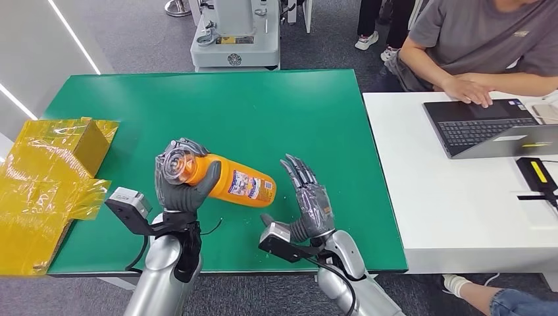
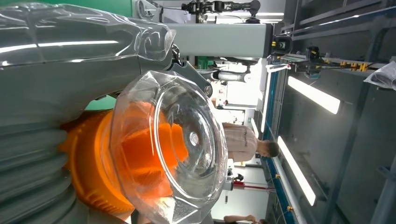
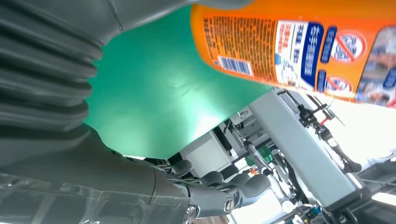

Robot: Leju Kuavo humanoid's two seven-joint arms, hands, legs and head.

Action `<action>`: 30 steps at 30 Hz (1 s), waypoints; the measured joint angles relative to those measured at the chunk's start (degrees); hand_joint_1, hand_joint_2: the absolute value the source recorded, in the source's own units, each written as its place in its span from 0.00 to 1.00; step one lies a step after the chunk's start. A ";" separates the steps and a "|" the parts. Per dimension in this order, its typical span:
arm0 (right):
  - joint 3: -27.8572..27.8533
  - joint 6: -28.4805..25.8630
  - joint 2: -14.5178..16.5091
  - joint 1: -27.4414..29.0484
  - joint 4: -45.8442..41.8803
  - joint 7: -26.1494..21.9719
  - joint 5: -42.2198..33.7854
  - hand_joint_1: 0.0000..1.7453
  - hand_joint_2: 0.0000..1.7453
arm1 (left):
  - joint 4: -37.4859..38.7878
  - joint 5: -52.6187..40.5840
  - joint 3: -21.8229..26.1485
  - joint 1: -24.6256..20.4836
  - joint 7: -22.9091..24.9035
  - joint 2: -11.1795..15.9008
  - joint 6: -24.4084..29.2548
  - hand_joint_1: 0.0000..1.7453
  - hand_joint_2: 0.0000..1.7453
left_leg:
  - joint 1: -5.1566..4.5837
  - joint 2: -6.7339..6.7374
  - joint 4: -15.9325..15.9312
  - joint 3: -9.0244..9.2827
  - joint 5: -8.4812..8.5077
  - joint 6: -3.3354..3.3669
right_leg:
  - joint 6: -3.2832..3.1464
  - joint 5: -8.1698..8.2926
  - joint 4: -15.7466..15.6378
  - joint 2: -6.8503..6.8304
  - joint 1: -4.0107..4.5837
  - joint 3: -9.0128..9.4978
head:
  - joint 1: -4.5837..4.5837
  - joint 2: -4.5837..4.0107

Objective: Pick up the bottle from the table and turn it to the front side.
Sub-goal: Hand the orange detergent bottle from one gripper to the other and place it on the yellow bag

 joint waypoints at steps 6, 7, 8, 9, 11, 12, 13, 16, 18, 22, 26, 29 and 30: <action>-0.06 -0.02 0.00 0.01 -1.04 -0.07 -0.53 0.00 0.00 | -0.06 -0.01 0.35 -0.05 -0.01 0.00 0.01 1.00 1.00 | 0.00 0.00 0.00 0.00 0.00 0.00 | 0.00 0.00 0.00 0.00 0.00 0.00 | 0.00 0.00; -0.06 -0.02 0.00 0.01 -1.11 -0.08 -0.62 0.00 0.00 | -0.06 -0.01 0.39 -0.05 -0.01 0.00 0.01 1.00 1.00 | 0.00 0.00 0.00 0.00 0.00 0.00 | 0.00 0.00 0.00 0.00 0.00 0.00 | 0.01 0.00; -0.06 -0.02 0.00 0.01 -1.17 -0.09 -0.67 0.00 0.00 | -0.06 -0.01 0.43 -0.05 0.00 0.00 0.01 1.00 1.00 | 0.00 0.00 0.00 0.00 0.00 0.00 | 0.00 0.00 0.00 0.00 0.00 0.00 | 0.00 0.00; -0.06 -0.03 0.00 0.01 -1.21 -0.13 -0.82 0.00 0.00 | -0.06 -0.02 0.46 -0.06 0.00 0.00 0.02 1.00 1.00 | 0.00 0.00 0.00 0.00 0.00 0.00 | 0.00 0.00 0.00 0.00 0.00 0.00 | 0.00 0.00; -0.06 -0.10 0.00 0.03 -1.35 -0.37 -2.07 0.00 0.00 | -0.06 -0.02 0.52 -0.07 0.01 0.00 0.17 1.00 1.00 | 0.00 0.00 0.00 0.00 0.00 0.00 | 0.00 0.00 0.00 0.00 0.00 0.00 | 0.00 0.01; -0.06 -0.23 0.00 0.06 -1.59 -0.61 -3.37 0.00 0.00 | -0.06 0.01 0.54 -0.08 0.00 0.00 0.33 1.00 1.00 | 0.00 0.00 0.00 0.00 0.00 0.00 | 0.00 0.00 0.00 0.00 0.00 0.00 | 0.01 0.01; -0.06 -0.45 0.00 0.10 -1.99 -0.90 -4.84 0.00 0.00 | -0.06 0.06 0.56 -0.11 -0.01 0.00 0.53 1.00 1.00 | 0.00 0.00 0.00 0.00 0.00 0.00 | 0.00 0.00 0.00 0.00 0.00 0.00 | 0.00 0.01; -0.05 -1.46 0.00 0.59 -4.30 -1.67 -8.75 0.00 0.00 | -0.06 0.31 0.57 -0.17 -0.06 0.02 1.02 1.00 1.00 | 0.00 0.00 0.00 0.00 0.00 0.00 | 0.00 0.00 0.00 0.00 0.00 0.00 | 0.00 0.00; -0.04 -2.03 0.00 1.35 -6.50 -2.27 -11.13 0.00 0.00 | -0.06 0.61 0.57 -0.20 -0.16 0.04 1.33 1.00 1.00 | 0.00 -0.01 0.00 0.00 0.00 0.00 | 0.00 0.00 0.00 0.00 0.00 -0.01 | 0.01 0.00; -0.03 -3.41 0.00 3.73 -11.87 -4.30 -15.55 0.00 0.00 | -0.07 1.30 0.64 -0.47 -1.08 0.18 2.42 1.00 1.00 | 0.00 -0.01 -0.01 -0.01 0.00 0.00 | 0.00 -0.01 0.00 -0.01 0.00 -0.01 | 0.00 0.00; -0.15 -4.74 0.00 6.83 -17.61 -6.64 -21.10 0.00 0.25 | -0.95 -1.25 0.69 -0.97 -1.88 1.38 5.33 1.00 1.00 | 0.00 -0.01 -0.03 -0.01 -0.01 0.00 | 0.00 -0.01 0.00 -0.01 0.00 -0.01 | 0.00 0.00; -0.84 -4.82 0.01 9.22 -21.64 -7.78 -27.26 0.00 1.00 | -2.94 -5.67 1.00 -1.16 -0.50 3.19 8.60 1.00 1.00 | 0.00 -0.01 -0.05 -0.01 0.00 0.00 | 0.00 -0.01 0.00 0.00 0.01 -0.01 | 0.00 0.00; -1.22 -4.80 0.01 9.96 -22.88 -8.03 -28.76 0.00 1.00 | -3.75 -7.76 1.28 -1.16 0.39 3.89 9.87 1.00 1.00 | 0.01 0.00 -0.05 -0.01 0.00 0.00 | 0.00 -0.01 0.00 0.00 0.01 -0.01 | 0.01 0.00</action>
